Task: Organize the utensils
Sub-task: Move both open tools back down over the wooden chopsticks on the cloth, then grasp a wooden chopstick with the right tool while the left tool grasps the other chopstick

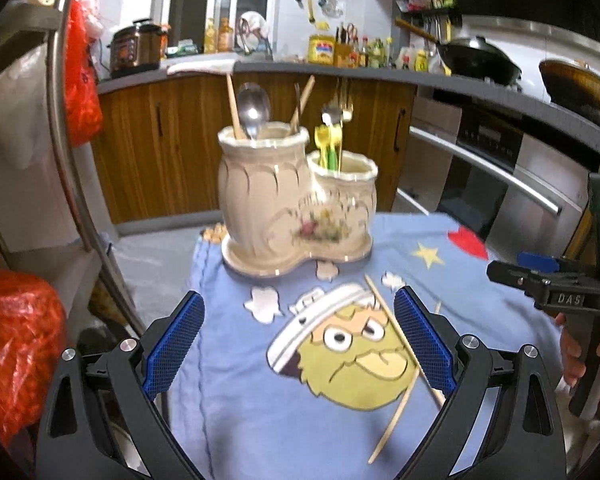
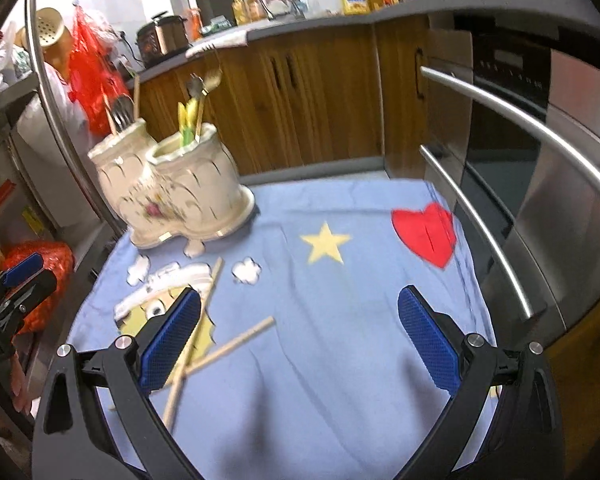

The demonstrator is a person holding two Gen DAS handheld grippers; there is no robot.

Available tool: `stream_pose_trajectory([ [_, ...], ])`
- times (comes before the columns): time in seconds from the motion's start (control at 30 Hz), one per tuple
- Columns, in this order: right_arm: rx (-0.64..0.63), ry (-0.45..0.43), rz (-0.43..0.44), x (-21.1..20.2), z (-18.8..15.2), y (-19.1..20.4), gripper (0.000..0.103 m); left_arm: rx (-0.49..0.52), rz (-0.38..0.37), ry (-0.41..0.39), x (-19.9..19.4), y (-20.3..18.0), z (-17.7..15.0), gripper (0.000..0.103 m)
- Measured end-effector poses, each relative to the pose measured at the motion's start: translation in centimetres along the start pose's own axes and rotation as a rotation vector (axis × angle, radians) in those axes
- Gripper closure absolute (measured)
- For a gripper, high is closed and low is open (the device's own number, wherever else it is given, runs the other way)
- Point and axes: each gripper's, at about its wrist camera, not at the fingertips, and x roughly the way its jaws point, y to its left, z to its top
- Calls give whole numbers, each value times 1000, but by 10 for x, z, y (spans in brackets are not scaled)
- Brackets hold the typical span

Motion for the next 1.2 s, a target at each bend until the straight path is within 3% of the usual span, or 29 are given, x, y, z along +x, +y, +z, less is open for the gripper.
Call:
stream_pose_trajectory([
  [0.33,-13,66,1,18,-20,-7,6,27,-18,116,29,-5,-24,8],
  [0.63,-98,93,60,33,-19,30,7,9,-6,132,39,-1,-32,8],
  [1.0,-228,159,105,62,-19,90,51,-108,-45,121,36,24,-34,8],
  [1.2,-290,191,58,77,-29,104,73,-116,-57,123,36,25,-34,8],
])
